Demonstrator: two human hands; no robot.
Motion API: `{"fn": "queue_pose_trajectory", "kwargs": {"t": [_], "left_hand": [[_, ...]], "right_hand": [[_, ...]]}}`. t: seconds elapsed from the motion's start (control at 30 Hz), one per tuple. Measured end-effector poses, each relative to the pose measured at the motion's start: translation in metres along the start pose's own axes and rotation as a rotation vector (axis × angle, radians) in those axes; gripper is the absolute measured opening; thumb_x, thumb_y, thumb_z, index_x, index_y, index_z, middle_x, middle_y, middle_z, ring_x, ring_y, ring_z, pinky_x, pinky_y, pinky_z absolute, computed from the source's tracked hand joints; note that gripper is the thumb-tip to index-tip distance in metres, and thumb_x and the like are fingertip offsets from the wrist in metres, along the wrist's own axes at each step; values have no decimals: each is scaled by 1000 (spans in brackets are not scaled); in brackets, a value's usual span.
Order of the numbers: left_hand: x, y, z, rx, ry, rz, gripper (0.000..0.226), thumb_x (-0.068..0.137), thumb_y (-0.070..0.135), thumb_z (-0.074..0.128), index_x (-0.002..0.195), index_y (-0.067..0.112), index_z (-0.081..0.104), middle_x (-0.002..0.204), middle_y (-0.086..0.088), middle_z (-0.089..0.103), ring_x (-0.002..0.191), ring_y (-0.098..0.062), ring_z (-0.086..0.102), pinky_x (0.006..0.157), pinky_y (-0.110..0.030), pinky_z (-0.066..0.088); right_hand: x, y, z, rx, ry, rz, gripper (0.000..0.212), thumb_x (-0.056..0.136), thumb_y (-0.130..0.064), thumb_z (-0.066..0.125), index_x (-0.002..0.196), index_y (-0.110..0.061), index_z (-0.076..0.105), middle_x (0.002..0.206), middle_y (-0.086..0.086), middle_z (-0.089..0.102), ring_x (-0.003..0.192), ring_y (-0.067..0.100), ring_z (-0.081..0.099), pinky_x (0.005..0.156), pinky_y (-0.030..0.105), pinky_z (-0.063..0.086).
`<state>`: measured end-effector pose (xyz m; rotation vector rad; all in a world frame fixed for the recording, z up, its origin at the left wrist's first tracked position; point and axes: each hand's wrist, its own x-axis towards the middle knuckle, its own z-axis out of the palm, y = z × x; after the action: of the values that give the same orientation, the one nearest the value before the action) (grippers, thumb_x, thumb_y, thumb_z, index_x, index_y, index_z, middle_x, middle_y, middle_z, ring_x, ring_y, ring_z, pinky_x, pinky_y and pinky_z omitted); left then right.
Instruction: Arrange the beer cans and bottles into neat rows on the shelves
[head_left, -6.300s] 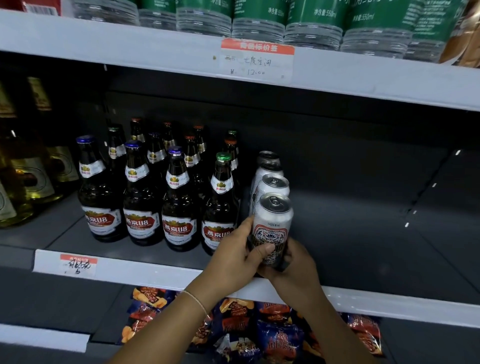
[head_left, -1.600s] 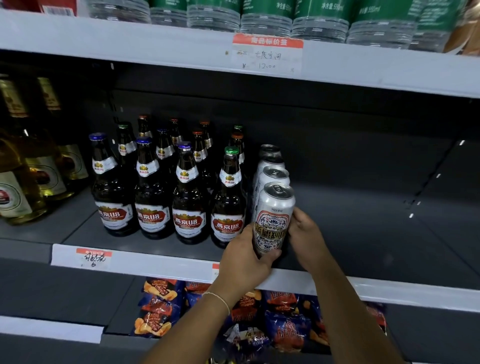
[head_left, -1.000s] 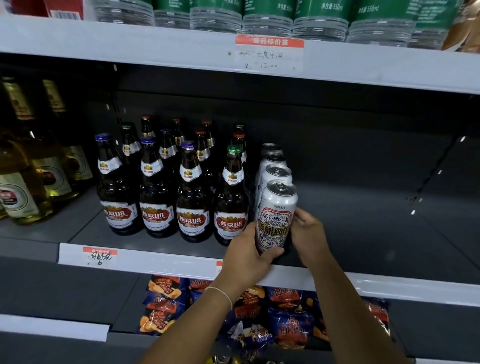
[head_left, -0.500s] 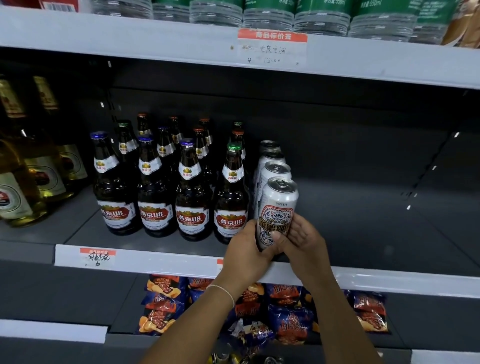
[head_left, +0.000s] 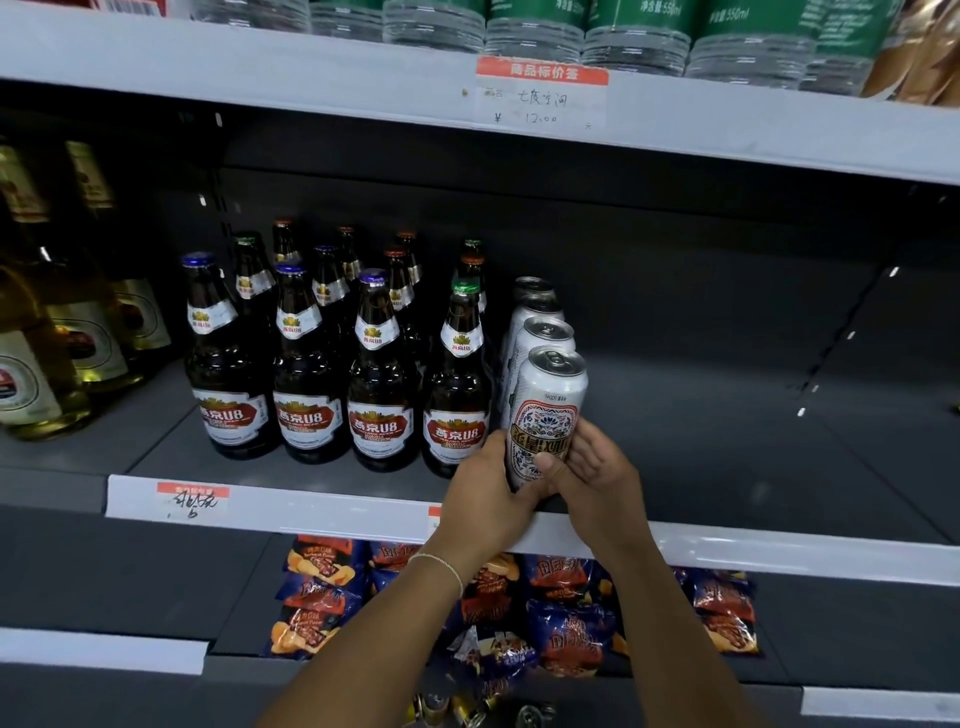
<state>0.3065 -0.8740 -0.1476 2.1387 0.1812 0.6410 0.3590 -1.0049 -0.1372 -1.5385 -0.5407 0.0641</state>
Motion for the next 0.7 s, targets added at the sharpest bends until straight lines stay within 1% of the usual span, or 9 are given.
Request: {"fn": "queue_pose_trajectory", "kwargs": {"t": [0.13, 0.2, 0.3, 0.33, 0.4, 0.47, 0.53, 0.63, 0.7], "left_hand": [[-1, 3, -1, 9, 2, 2, 50, 79, 37, 77, 122, 21, 55, 108, 10, 64, 94, -4, 56, 79, -18, 44], [-2, 6, -2, 19, 1, 5, 51, 79, 37, 76, 123, 21, 55, 103, 15, 59, 91, 0, 51, 75, -12, 39], [-3, 9, -4, 22, -6, -8, 49, 80, 36, 76, 122, 22, 56, 100, 17, 57, 89, 0, 52, 68, -1, 35], [-3, 9, -3, 30, 0, -1, 48, 79, 37, 76, 121, 22, 56, 102, 15, 60, 91, -2, 53, 69, -2, 35], [-4, 10, -3, 55, -5, -7, 47, 79, 38, 75, 120, 22, 57, 107, 9, 64, 95, -7, 57, 77, -13, 39], [-5, 12, -3, 76, -9, -14, 46, 80, 36, 74, 119, 21, 57, 109, 5, 65, 98, -11, 58, 80, -19, 41], [-7, 17, -7, 101, -13, -28, 45, 80, 33, 74, 120, 20, 58, 111, 3, 66, 101, -13, 60, 82, -19, 40], [-12, 23, -13, 136, -30, -51, 45, 80, 27, 74, 121, 17, 58, 112, 0, 68, 104, -17, 61, 82, -19, 40], [-19, 30, -19, 182, -35, -49, 43, 83, 27, 73, 122, 15, 57, 112, -1, 69, 102, -19, 62, 77, -17, 38]], "right_hand": [[-2, -2, 1, -3, 7, 11, 52, 86, 0, 71, 134, -13, 56, 122, -2, 70, 114, 11, 65, 96, 25, 52], [-2, -4, 1, 4, 8, 15, 50, 85, 1, 71, 130, -16, 57, 120, -3, 70, 111, 8, 66, 91, 18, 52], [-2, -5, 1, 1, 5, 20, 51, 85, 1, 71, 131, -15, 56, 119, -4, 70, 109, 6, 66, 89, 14, 51], [-3, -5, 1, -4, 7, 25, 51, 85, 1, 71, 131, -14, 56, 119, -3, 69, 109, 6, 66, 89, 14, 50], [-4, -7, 1, -10, 4, 31, 51, 85, 0, 72, 132, -12, 55, 119, -2, 69, 109, 5, 66, 88, 13, 50], [-3, -7, 0, -16, 5, 43, 50, 85, -2, 73, 131, -14, 56, 118, -4, 69, 108, 3, 66, 88, 12, 50], [-1, -5, -1, -52, -6, 55, 48, 85, -7, 74, 129, -14, 57, 117, -4, 70, 107, 4, 67, 91, 17, 52], [-2, -2, -6, -138, -50, 122, 46, 86, -17, 74, 128, -9, 59, 117, 4, 71, 106, 10, 68, 97, 33, 54], [-8, -4, -7, -200, -56, 155, 44, 88, -18, 72, 129, -6, 59, 121, 8, 70, 107, 12, 67, 98, 35, 53]]}}
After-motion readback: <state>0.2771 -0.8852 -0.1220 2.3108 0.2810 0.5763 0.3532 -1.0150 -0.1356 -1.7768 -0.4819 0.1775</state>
